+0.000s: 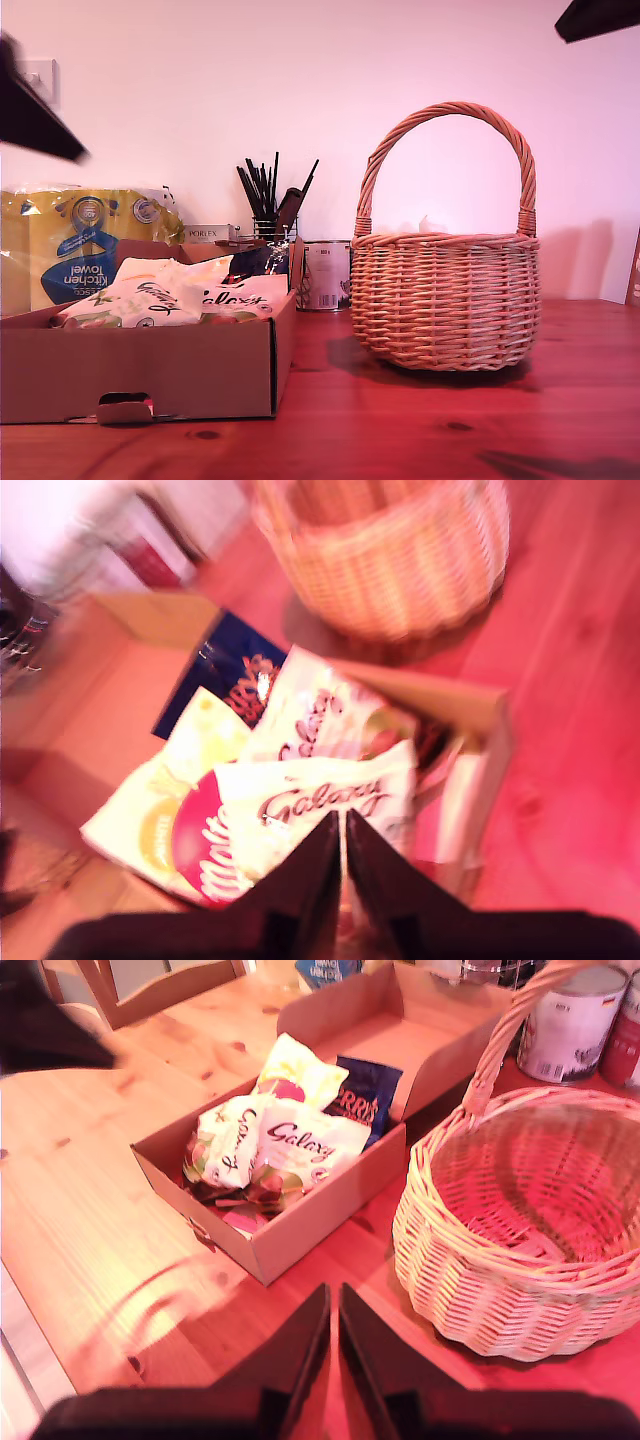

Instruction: Move the bags of Easter eggs from the cardboard box on the left into the woven basket on the right side.

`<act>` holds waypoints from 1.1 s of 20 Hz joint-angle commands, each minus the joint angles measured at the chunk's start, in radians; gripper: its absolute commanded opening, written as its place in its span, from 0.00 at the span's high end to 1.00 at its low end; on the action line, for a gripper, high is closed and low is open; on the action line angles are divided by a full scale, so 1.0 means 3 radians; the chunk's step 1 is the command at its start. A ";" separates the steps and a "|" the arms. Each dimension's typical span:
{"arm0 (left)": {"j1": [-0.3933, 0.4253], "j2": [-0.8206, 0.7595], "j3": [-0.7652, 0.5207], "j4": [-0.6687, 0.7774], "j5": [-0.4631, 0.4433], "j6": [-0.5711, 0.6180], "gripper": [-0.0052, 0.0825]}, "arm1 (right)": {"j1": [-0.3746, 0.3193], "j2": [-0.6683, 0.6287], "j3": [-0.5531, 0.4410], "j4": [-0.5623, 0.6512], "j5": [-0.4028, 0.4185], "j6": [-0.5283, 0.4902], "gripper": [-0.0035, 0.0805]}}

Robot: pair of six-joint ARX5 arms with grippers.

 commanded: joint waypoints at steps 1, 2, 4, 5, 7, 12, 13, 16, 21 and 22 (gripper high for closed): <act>0.0010 0.0331 0.0173 0.0122 -0.0174 0.0066 0.23 | 0.0014 0.0034 0.0006 0.0017 -0.0017 -0.0020 0.97; 0.0004 0.0547 0.0319 0.0088 -0.0234 0.0193 0.21 | 0.0014 0.0037 0.0006 0.0017 -0.0015 -0.0020 0.97; 0.0008 0.0909 0.0568 0.0025 -0.0239 0.0267 0.21 | 0.0014 0.0037 0.0006 0.0018 -0.0014 -0.0023 0.97; 0.0015 0.1068 0.0712 -0.0041 -0.0238 0.0267 0.21 | 0.0014 0.0037 0.0006 0.0018 -0.0014 -0.0023 0.97; 0.0031 0.1362 0.0998 -0.0212 -0.0209 0.0266 0.21 | 0.0014 0.0048 0.0006 0.0018 -0.0013 -0.0088 0.97; 0.0061 0.2097 0.1661 -0.1035 -0.0140 0.0267 0.21 | 0.0014 0.0148 0.0006 0.0020 -0.0013 -0.0098 0.97; 0.0072 0.2209 0.1719 -0.1102 -0.0139 0.0276 0.21 | 0.0014 0.0164 0.0006 0.0020 -0.0013 -0.0098 0.97; 0.0089 0.2429 0.1761 -0.1284 -0.0139 0.0333 0.23 | 0.0014 0.0183 0.0006 0.0018 -0.0014 -0.0097 0.97; 0.0089 0.2505 0.1761 -0.1339 -0.0137 0.0364 0.24 | 0.0014 0.0183 0.0006 0.0020 -0.0014 -0.0097 0.97; 0.0089 0.2505 0.1761 -0.1373 -0.0137 0.0364 0.25 | 0.0014 0.0183 0.0006 0.0022 -0.0015 -0.0097 0.97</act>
